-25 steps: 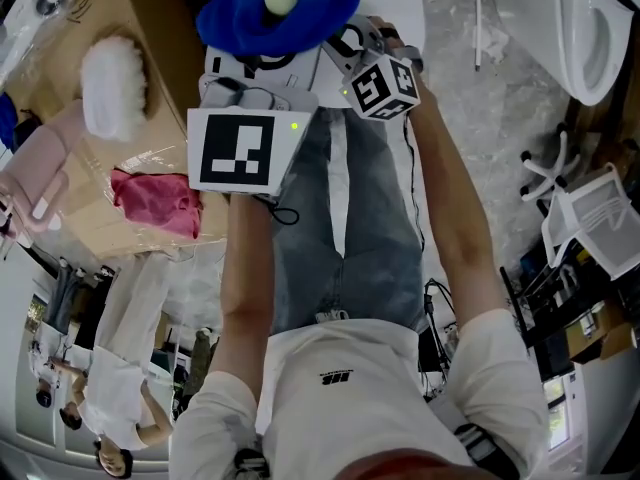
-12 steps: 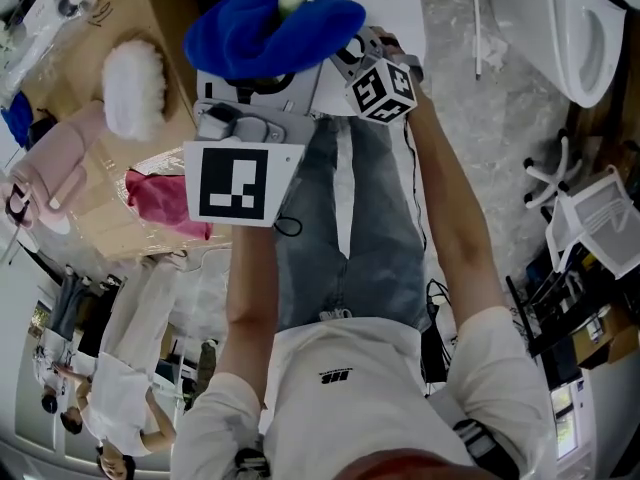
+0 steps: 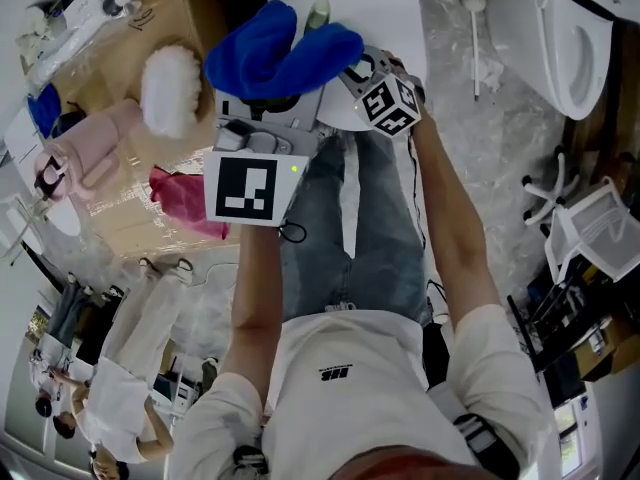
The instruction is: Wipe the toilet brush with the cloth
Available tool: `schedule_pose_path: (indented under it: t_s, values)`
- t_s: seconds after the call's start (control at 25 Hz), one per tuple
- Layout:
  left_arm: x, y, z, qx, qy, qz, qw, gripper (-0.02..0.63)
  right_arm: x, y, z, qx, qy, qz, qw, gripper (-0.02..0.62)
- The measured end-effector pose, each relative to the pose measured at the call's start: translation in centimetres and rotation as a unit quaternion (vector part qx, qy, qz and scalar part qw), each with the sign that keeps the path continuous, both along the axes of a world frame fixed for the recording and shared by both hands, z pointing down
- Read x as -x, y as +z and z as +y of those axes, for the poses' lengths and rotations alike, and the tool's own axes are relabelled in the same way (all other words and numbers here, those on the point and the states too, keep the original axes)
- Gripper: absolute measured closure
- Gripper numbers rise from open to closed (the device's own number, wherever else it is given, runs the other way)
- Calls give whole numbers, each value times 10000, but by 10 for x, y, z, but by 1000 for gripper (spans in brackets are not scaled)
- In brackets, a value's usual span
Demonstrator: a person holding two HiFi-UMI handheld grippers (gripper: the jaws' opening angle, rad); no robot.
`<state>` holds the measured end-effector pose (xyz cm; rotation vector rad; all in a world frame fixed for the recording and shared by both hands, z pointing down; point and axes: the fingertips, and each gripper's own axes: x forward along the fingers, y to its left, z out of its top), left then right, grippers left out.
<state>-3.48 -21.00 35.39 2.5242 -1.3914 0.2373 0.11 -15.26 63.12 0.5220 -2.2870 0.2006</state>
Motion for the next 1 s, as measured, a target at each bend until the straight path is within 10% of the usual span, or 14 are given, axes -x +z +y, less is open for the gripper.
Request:
schedule_pose_path:
  t_s: [1.0]
  values:
    - [29, -119, 61, -101, 260, 82, 9996, 445, -17, -340, 36, -1558, 1278, -1619, 9660, 543]
